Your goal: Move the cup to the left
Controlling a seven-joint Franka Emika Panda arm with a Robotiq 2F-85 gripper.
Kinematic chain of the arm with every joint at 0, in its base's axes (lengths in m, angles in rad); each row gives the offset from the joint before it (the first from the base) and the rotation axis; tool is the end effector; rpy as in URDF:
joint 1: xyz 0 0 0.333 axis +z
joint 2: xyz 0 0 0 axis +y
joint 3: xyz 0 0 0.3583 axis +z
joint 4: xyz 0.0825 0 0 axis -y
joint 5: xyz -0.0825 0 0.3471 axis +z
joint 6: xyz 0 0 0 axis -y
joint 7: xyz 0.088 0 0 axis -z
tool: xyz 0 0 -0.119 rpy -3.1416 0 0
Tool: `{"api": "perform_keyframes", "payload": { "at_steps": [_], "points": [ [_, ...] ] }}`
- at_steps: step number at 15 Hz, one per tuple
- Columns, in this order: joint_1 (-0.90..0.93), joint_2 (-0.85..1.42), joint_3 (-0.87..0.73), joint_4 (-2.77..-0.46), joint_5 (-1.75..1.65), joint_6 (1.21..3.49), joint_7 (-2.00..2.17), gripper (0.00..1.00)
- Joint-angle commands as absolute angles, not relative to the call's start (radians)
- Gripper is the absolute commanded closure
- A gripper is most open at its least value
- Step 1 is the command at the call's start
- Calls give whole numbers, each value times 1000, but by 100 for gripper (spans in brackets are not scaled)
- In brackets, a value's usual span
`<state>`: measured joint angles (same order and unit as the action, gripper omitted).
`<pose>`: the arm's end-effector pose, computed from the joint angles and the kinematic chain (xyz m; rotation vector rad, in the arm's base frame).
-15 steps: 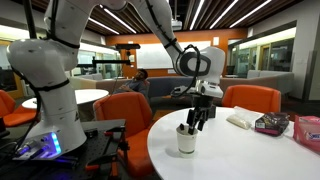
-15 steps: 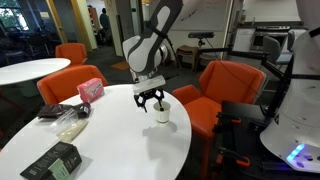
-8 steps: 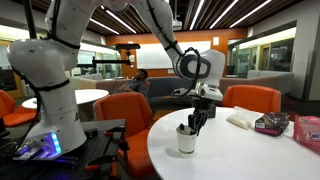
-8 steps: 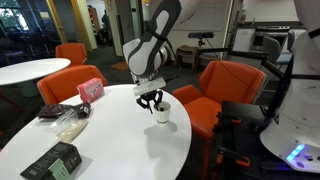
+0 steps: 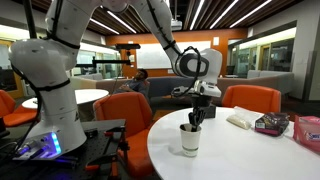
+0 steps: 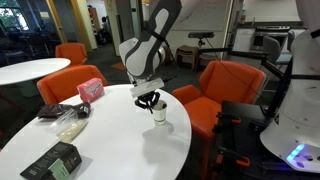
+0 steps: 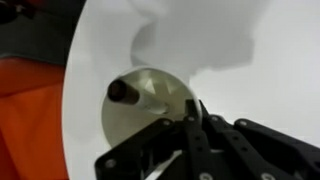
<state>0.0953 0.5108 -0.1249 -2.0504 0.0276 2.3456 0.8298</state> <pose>0.5672 -0.0136 0.2272 2.7255 -1.2690 -0.2672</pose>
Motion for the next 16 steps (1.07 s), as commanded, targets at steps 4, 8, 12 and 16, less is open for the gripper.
{"api": "perform_keyframes", "payload": {
  "at_steps": [4, 8, 12, 16],
  "points": [
    [168, 455, -101, -2052, -20, 2316, 799, 99],
    [224, 454, -76, -2045, -65, 2315, 807, 99],
    [260, 462, -41, -2031, -75, 2304, 793, 99],
    [294, 477, -11, -2007, -86, 2283, 777, 99]
  ]
}}
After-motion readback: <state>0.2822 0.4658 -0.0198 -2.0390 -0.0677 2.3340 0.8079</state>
